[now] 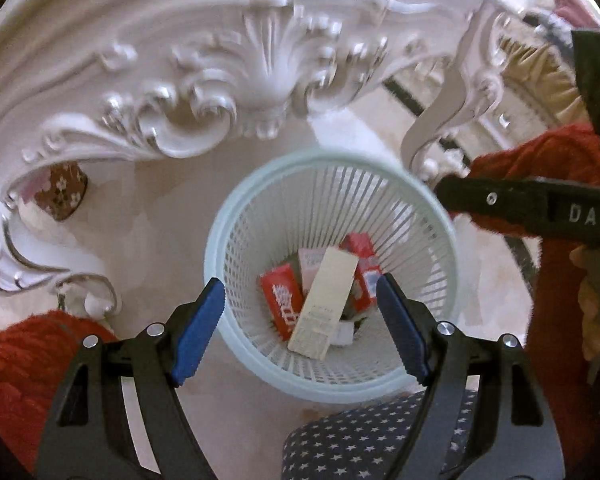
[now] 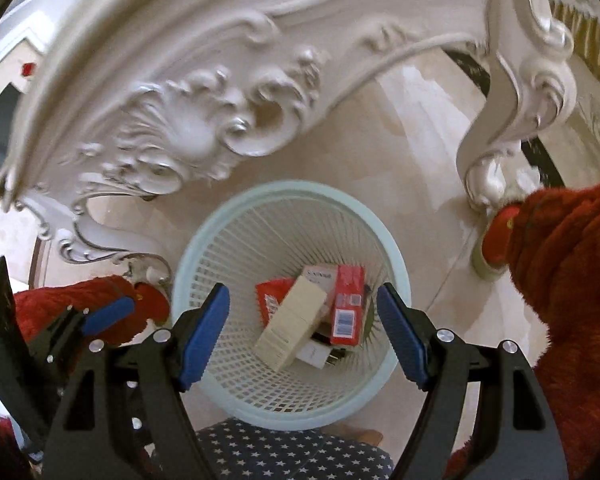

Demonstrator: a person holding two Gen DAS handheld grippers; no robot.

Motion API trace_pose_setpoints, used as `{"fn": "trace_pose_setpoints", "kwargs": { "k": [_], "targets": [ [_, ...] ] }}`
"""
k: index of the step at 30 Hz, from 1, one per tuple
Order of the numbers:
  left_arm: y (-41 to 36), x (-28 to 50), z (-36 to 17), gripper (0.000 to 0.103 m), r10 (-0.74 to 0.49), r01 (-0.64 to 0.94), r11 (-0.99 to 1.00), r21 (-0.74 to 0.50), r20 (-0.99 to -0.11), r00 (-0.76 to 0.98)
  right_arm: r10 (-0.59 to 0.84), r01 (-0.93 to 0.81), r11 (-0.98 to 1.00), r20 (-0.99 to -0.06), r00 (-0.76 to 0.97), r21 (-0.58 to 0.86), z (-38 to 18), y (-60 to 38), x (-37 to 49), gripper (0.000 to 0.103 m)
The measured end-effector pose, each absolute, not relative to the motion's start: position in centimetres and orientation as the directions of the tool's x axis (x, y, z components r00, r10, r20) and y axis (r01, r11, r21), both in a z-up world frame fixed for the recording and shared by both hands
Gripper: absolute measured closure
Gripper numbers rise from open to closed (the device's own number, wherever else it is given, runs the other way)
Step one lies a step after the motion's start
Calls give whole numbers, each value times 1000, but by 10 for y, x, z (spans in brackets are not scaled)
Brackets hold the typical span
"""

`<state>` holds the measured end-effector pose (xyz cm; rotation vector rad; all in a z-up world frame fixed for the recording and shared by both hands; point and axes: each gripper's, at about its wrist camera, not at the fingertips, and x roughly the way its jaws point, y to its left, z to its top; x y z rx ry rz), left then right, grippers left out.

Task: Collect trash
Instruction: 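Grasp the cream leaflet box with the left tool while the right tool grasps the teal box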

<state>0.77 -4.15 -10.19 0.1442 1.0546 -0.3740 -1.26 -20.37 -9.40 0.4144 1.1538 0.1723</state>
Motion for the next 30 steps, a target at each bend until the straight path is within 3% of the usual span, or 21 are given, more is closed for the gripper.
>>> {"fn": "trace_pose_setpoints", "kwargs": {
  "k": [8, 14, 21, 26, 30],
  "targets": [
    [-13, -6, 8, 27, -334, 366, 923, -116, -713, 617, 351, -34, 910, -722, 596, 414, -24, -209, -32, 31],
    [5, 56, 110, 27, -334, 369, 927, -66, -593, 733, 367, -102, 894, -583, 725, 436, 56, -238, 1, 25],
    [-9, 223, 133, 27, -277, 317, 946, -69, -681, 678, 294, -93, 927, -550, 782, 364, 116, -262, 121, 21],
    [-27, 314, 114, 27, -173, 266, 964, 8, -741, 649, 220, -51, 956, -594, 774, 287, 125, -268, 237, 21],
    [-23, 356, 101, 27, -148, 228, 974, -2, -765, 627, 177, -52, 976, -637, 750, 210, 119, -261, 336, 21]
  ]
}}
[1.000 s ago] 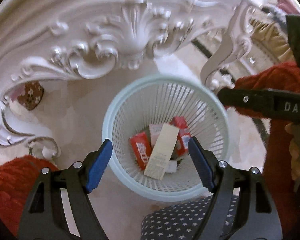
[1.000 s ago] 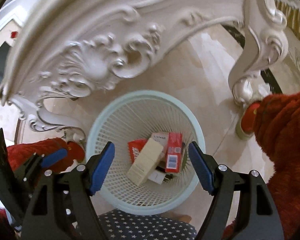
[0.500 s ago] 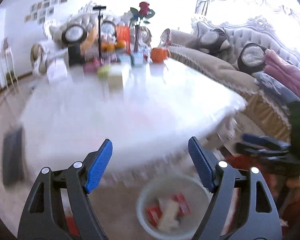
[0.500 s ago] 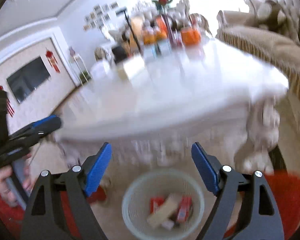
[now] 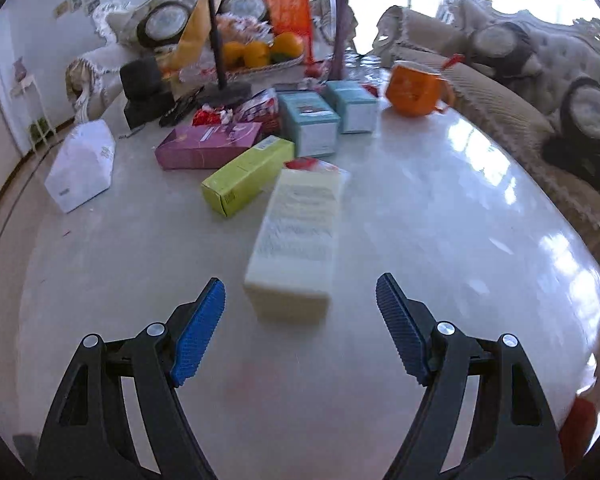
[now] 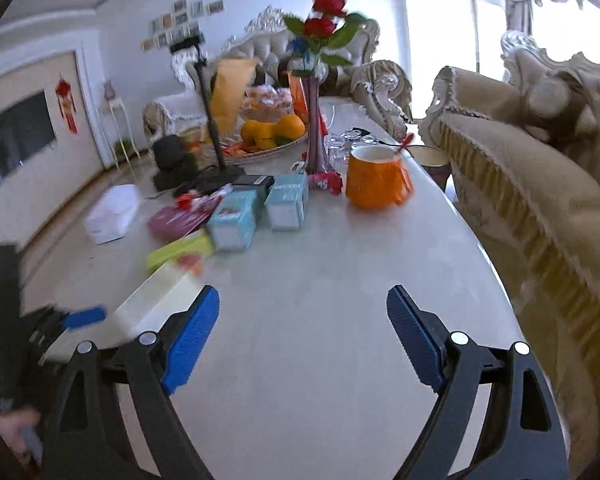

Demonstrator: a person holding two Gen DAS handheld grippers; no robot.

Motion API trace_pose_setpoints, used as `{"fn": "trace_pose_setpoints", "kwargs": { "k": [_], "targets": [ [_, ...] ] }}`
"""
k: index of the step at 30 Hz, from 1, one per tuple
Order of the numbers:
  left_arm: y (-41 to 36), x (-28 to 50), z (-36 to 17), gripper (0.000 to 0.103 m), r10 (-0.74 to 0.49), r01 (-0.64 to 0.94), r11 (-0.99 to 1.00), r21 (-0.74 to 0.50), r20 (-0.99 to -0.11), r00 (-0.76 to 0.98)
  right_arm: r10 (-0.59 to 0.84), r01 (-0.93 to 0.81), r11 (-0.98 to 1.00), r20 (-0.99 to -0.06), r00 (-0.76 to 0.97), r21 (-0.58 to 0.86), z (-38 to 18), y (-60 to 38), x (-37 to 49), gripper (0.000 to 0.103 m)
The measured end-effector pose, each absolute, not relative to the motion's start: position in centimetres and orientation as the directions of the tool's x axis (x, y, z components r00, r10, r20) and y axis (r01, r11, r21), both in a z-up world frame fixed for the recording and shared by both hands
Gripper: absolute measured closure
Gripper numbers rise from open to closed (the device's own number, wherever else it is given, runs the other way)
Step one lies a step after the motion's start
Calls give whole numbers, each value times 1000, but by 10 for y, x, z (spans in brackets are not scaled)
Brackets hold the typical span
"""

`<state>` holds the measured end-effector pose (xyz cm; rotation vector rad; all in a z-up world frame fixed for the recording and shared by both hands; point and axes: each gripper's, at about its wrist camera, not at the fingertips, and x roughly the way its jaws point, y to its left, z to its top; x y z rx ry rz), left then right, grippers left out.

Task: Collect trash
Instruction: 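Grasp the cream leaflet box with the left tool while the right tool grasps the teal box, then carry both boxes to the wastebasket and open both tools to drop them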

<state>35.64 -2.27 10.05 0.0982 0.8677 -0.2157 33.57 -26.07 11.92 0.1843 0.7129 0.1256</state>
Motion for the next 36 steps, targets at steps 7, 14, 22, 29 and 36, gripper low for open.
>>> {"fn": "trace_pose_setpoints", "kwargs": {
  "k": [7, 14, 22, 29, 36],
  "targets": [
    [-27, 398, 86, 27, -163, 229, 973, -33, -800, 577, 223, -17, 959, -716, 662, 283, 83, -241, 454, 21],
    [-25, 419, 69, 26, -191, 236, 970, -64, -800, 568, 172, 13, 973, -759, 628, 231, 65, -229, 522, 21],
    [-31, 417, 67, 26, -172, 283, 959, -2, -801, 574, 150, 23, 980, -804, 576, 199, 35, -212, 552, 21],
    [-28, 415, 71, 56, -246, 325, 944, -59, -781, 574, 183, 31, 970, -806, 563, 242, 32, -219, 546, 56],
    [-13, 412, 74, 56, -306, 313, 939, -142, -759, 574, 223, 7, 960, -781, 584, 279, 54, -228, 490, 56]
  ]
}}
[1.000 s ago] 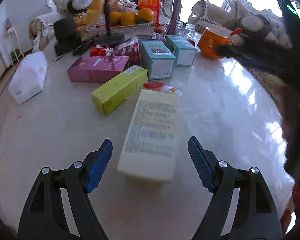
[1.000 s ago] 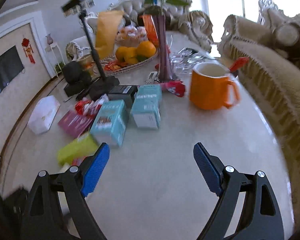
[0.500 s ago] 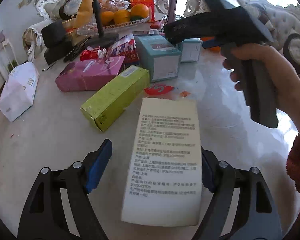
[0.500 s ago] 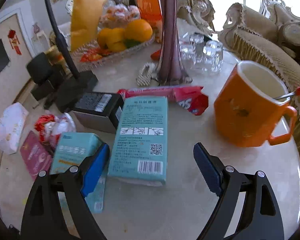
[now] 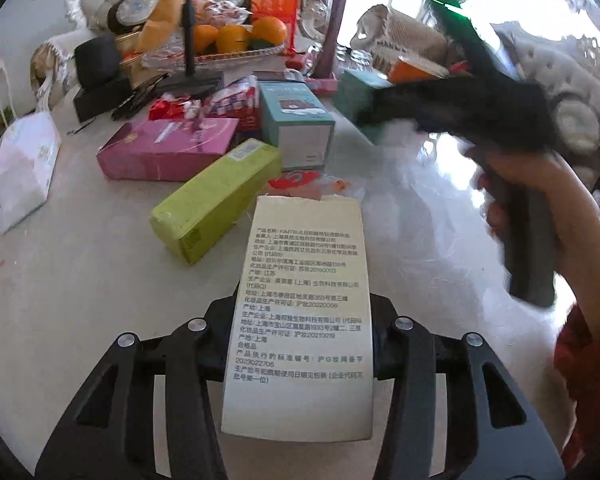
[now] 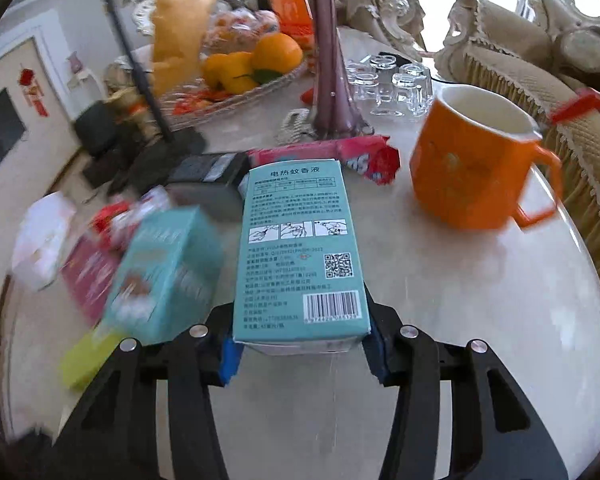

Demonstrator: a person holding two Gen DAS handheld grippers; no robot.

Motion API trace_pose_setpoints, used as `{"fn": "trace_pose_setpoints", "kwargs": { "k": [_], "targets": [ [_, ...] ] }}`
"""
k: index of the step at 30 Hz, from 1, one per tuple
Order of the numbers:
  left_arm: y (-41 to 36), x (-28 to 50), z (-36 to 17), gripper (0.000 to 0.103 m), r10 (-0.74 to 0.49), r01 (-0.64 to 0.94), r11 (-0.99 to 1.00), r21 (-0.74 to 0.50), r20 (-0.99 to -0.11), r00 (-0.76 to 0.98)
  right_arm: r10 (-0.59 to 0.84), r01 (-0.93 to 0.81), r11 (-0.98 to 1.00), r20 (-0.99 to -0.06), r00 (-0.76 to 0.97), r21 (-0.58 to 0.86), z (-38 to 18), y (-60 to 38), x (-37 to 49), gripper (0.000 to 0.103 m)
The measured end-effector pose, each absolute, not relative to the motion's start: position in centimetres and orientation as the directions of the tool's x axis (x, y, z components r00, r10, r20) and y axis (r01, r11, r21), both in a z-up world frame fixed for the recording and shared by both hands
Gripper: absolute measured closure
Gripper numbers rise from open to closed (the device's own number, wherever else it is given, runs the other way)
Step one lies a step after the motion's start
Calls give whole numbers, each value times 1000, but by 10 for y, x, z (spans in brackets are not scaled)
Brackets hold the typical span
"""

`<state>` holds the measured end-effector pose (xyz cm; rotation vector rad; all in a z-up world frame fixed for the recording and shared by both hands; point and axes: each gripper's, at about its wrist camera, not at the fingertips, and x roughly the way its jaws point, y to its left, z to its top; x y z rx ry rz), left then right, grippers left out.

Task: Collect trash
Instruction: 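Carry both boxes to the wastebasket and open both tools to drop them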

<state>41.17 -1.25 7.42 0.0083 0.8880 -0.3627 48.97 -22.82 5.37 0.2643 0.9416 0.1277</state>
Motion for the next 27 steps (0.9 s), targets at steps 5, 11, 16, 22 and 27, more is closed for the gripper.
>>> {"fn": "trace_pose_setpoints", "kwargs": {
  "k": [5, 11, 16, 22, 27],
  "targets": [
    [3, 391, 73, 56, -312, 248, 947, -202, -758, 573, 314, -45, 931, -733, 604, 361, 75, -240, 395, 56],
    [5, 277, 92, 56, -278, 267, 954, -136, -730, 624, 427, -120, 877, -638, 641, 466, 85, -246, 250, 56],
    [10, 154, 111, 56, -292, 282, 951, -127, -666, 686, 523, -197, 818, -556, 646, 540, 86, -226, 125, 56],
    [-3, 31, 87, 56, -336, 344, 930, -132, -686, 646, 523, -249, 832, -553, 649, 495, 78, -198, 11, 56],
    [-11, 8, 6, 56, -318, 294, 937, -190, -812, 490, 439, -142, 883, -682, 585, 447, 23, -195, -16, 56]
  ]
}}
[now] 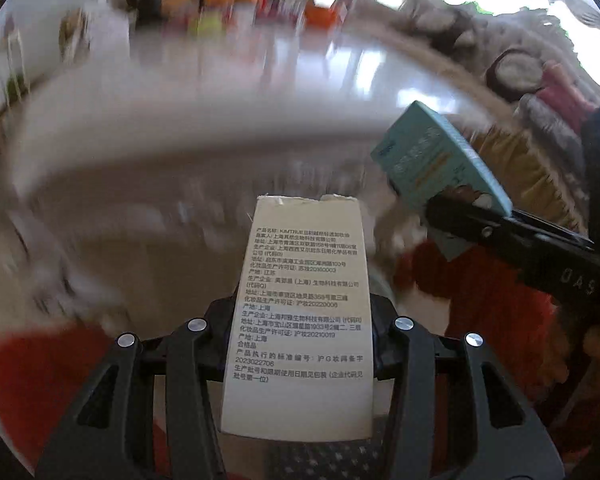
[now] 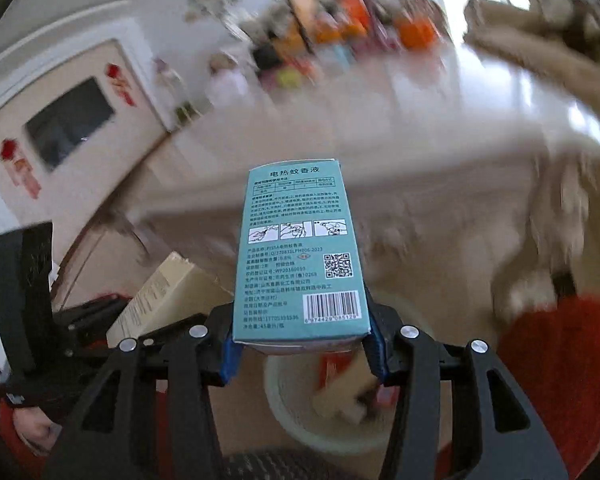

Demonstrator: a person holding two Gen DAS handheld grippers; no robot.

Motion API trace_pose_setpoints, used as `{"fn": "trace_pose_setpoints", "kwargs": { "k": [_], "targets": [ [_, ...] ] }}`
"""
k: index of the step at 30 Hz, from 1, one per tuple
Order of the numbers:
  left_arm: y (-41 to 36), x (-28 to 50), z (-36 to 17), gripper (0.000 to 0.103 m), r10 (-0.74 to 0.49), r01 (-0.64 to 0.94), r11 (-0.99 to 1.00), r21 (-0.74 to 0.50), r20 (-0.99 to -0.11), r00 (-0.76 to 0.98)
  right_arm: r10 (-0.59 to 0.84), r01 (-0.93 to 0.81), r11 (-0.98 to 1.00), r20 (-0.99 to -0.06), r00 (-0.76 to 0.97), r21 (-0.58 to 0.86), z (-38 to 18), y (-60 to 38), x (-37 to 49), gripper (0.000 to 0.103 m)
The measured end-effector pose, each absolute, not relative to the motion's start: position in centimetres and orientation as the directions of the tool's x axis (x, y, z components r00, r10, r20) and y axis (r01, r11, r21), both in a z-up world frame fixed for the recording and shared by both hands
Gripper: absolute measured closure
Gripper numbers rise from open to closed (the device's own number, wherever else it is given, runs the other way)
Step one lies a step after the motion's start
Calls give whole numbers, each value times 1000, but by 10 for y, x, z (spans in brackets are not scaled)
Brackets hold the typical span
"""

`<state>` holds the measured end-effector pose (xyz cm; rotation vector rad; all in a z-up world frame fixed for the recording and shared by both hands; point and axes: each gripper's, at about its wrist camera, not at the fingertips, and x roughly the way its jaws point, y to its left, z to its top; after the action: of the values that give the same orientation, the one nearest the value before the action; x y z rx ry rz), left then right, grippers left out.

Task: Collect trash
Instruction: 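Carry both boxes to the wastebasket and open both tools to drop them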

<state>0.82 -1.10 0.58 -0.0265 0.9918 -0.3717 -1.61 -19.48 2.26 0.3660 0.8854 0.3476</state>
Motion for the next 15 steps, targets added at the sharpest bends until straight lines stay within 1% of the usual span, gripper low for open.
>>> {"fn": "trace_pose_setpoints", "kwargs": {
  "k": [2, 4, 6, 7, 9, 11, 15],
  "targets": [
    [-16, 17, -28, 56, -298, 268, 944, -193, -849, 436, 423, -59, 887, -754, 503, 458, -19, -197, -9, 56],
    [-23, 25, -55, 56, -275, 255, 950, -180, -868, 414, 418, -12, 889, -802, 427, 458, -55, -197, 0, 56],
    [-30, 34, -82, 55, -276, 242, 951, -191, -880, 387, 406, 20, 897, -843, 353, 441, -88, -194, 7, 56],
    [-32, 38, -92, 55, -271, 237, 953, -190, -885, 378, 399, 29, 902, -859, 322, 430, -98, -193, 6, 56],
    [-35, 41, -113, 55, -270, 236, 952, -194, -896, 352, 408, 62, 896, -871, 273, 440, -113, -194, 9, 56],
    [-37, 41, -128, 55, -267, 247, 950, -191, -907, 325, 397, 78, 899, -876, 274, 432, -115, -198, 9, 56],
    [-42, 38, -140, 54, -264, 254, 948, -191, -917, 300, 384, 76, 906, -885, 262, 416, -122, -191, 6, 56]
  ]
}}
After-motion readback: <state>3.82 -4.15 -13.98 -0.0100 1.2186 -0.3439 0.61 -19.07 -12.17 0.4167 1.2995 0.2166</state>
